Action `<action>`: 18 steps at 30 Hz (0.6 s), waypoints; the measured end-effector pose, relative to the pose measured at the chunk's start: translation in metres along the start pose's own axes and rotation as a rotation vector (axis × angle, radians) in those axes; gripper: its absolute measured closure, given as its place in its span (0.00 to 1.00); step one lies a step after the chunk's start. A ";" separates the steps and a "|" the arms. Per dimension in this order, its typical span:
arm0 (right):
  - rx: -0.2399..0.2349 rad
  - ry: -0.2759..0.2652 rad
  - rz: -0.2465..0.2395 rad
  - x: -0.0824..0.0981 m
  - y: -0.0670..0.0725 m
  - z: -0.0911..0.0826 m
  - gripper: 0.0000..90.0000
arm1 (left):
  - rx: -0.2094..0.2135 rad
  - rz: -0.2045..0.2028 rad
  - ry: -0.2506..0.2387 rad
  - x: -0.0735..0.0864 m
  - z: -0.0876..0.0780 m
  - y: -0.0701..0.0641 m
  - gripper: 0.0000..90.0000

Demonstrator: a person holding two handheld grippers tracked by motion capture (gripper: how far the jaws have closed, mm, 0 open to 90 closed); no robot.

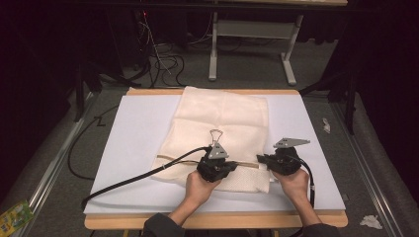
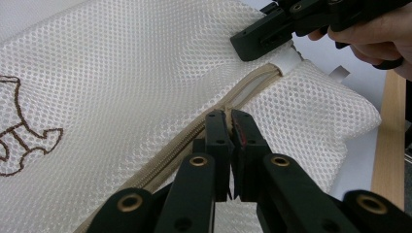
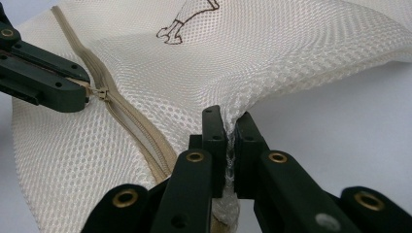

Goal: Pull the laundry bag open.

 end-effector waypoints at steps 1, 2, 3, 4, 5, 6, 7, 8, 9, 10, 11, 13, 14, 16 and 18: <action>0.001 0.000 0.002 0.000 0.000 0.000 0.97 | 0.002 -0.003 -0.002 0.000 0.000 0.000 0.97; 0.001 0.001 0.003 0.000 0.000 0.000 0.97 | 0.003 -0.004 -0.004 0.000 0.000 0.000 0.97; 0.001 0.001 0.001 0.000 0.000 0.000 0.97 | 0.004 -0.004 -0.005 0.000 0.000 0.000 0.97; 0.003 0.001 0.004 0.000 0.000 0.000 0.97 | 0.004 -0.003 -0.006 0.000 -0.001 0.000 0.97; 0.006 0.003 0.004 -0.001 0.000 0.000 0.97 | 0.004 -0.001 -0.006 0.000 -0.001 0.001 0.97; 0.007 0.003 0.005 -0.001 0.001 0.000 0.97 | 0.005 -0.001 -0.007 0.000 -0.001 0.001 0.97; 0.006 0.003 0.004 -0.001 0.001 0.000 0.97 | 0.003 -0.001 -0.009 0.001 -0.001 0.001 0.97; 0.007 0.004 0.007 0.000 0.001 0.000 0.97 | 0.000 0.000 -0.009 0.001 -0.001 0.001 0.97; 0.012 0.008 0.005 0.000 0.000 0.000 0.97 | -0.003 -0.002 -0.010 0.002 -0.002 0.002 0.97; 0.012 0.005 0.007 0.000 0.000 0.001 0.97 | -0.003 -0.005 -0.011 0.003 -0.004 0.003 0.97; 0.010 0.003 0.012 0.000 -0.001 0.001 0.98 | -0.002 -0.012 -0.012 0.004 -0.005 0.004 0.97; 0.013 0.002 0.017 0.001 -0.001 0.001 0.97 | -0.006 -0.010 -0.008 0.005 -0.007 0.005 0.97; 0.014 -0.001 0.019 0.000 0.000 0.001 0.97 | -0.008 -0.007 -0.008 0.005 -0.008 0.005 0.97; 0.015 0.000 0.010 -0.001 0.001 0.002 0.97 | -0.006 -0.002 -0.010 0.005 -0.009 0.004 0.97; 0.014 0.001 0.008 0.000 0.000 0.003 0.97 | -0.009 -0.002 -0.011 0.006 -0.010 0.004 0.97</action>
Point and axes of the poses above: each handheld gripper's, and its own axes: z roughly forward along the jaws, x roughly out of its underside, y roughly to its left, the point moved 6 cm from there along z, roughly forward along the jaws
